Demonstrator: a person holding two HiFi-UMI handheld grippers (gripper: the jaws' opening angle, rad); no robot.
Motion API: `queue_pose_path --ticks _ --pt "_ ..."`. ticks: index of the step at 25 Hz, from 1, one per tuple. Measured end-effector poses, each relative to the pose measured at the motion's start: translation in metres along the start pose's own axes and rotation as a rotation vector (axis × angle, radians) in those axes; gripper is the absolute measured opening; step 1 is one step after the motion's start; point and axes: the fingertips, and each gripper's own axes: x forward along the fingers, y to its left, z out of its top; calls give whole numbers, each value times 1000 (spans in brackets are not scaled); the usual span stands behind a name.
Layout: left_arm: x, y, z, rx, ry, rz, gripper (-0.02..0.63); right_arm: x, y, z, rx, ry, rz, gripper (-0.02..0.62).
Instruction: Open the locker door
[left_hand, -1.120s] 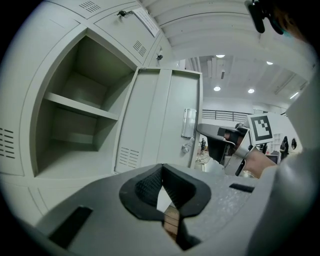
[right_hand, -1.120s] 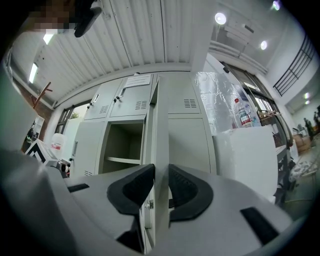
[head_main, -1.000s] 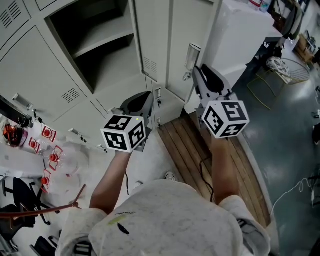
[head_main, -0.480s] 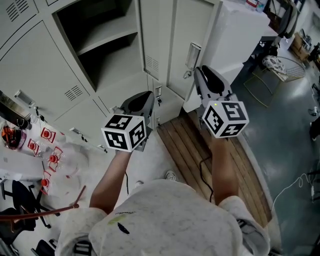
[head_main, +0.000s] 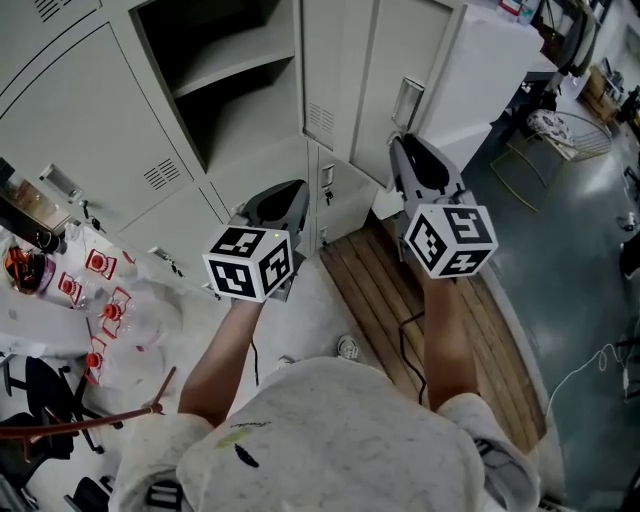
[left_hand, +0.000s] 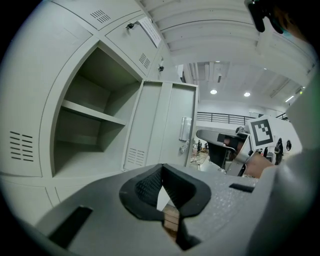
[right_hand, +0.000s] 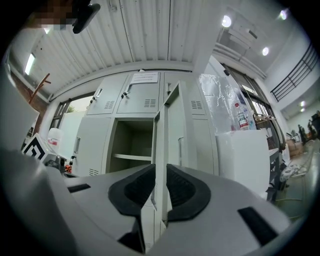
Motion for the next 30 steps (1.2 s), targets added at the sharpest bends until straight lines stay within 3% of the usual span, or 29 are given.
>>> queue_pose_path --ticks 8,30 --pt "-37 23 0 16 4 38 6 2 48 -9 -3 22 28 35" --pt "-145 109 -4 0 -10 248 6 29 197 -37 13 81 244 3"
